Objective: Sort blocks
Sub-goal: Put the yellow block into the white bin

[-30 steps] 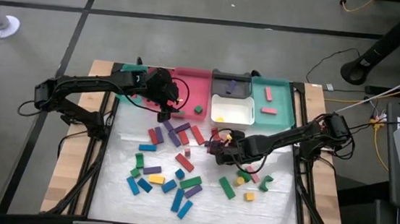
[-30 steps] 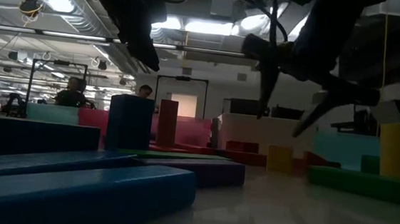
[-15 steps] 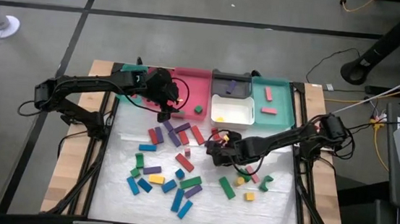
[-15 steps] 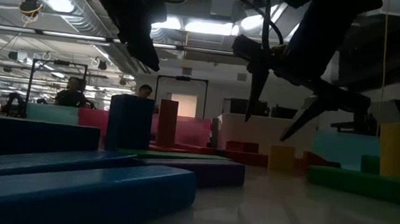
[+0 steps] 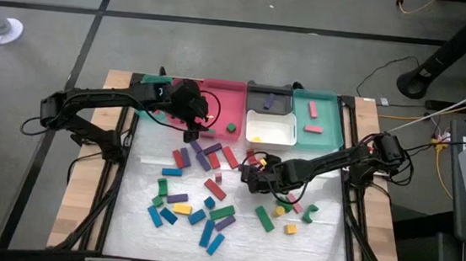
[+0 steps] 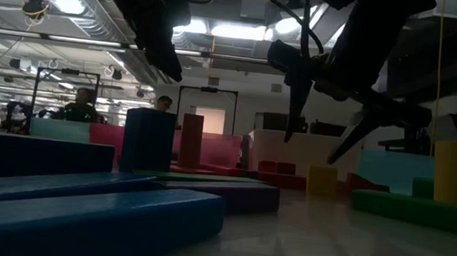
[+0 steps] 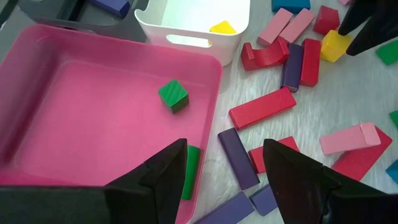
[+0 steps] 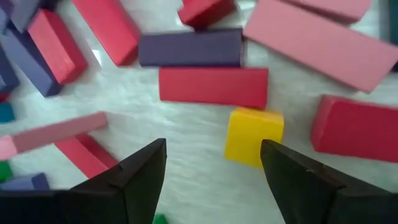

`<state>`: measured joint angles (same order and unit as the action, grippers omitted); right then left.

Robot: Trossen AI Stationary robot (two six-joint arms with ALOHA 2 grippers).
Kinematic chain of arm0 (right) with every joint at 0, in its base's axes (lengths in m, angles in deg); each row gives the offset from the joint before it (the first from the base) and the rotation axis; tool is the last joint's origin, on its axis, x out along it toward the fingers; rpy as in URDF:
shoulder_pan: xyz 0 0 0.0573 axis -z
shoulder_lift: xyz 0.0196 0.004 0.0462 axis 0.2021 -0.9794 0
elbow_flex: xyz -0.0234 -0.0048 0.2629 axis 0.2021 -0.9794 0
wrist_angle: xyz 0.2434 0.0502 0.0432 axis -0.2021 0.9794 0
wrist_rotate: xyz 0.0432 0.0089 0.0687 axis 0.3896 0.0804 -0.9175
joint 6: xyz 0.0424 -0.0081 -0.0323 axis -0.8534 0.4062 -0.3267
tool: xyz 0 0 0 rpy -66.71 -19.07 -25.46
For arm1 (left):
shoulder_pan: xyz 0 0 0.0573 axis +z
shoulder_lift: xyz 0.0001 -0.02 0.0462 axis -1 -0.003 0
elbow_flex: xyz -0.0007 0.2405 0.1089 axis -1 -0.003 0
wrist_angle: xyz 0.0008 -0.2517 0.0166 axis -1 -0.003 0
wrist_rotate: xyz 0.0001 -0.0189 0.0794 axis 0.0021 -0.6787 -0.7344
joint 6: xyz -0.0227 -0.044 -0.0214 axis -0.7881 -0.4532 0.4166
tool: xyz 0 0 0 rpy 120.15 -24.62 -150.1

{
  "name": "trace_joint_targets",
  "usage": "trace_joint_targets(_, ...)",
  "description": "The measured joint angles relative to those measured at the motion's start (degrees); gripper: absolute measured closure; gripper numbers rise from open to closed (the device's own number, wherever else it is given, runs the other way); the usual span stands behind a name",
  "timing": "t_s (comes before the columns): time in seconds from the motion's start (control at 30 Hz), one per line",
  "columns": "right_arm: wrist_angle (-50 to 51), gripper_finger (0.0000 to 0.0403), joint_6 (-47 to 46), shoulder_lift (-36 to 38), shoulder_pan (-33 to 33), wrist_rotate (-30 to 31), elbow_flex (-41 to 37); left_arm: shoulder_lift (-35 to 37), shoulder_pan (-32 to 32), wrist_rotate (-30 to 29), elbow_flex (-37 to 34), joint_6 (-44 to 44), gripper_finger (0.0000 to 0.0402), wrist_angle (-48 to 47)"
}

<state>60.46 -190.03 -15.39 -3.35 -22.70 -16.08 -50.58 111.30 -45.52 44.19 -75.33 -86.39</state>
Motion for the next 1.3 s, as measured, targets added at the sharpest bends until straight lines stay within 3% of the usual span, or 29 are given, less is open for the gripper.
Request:
trace_joint_targets(0.43,0.63,0.0139,0.15,0.07,-0.02,-6.29,0.02,0.0,-0.01,0.01,0.0,0.02,0.0204,0.0)
trace_joint_targets(0.67,4.92,0.0139,-3.05,0.07,0.0,-5.09,0.02,0.0,0.0,0.0,0.0,0.02,0.0204,0.0)
trace_joint_targets(1.3,2.95,0.0143,-3.51,-5.55,0.04,-3.68,0.09,0.04,-0.07,0.01,0.0,0.08,0.0204,0.02)
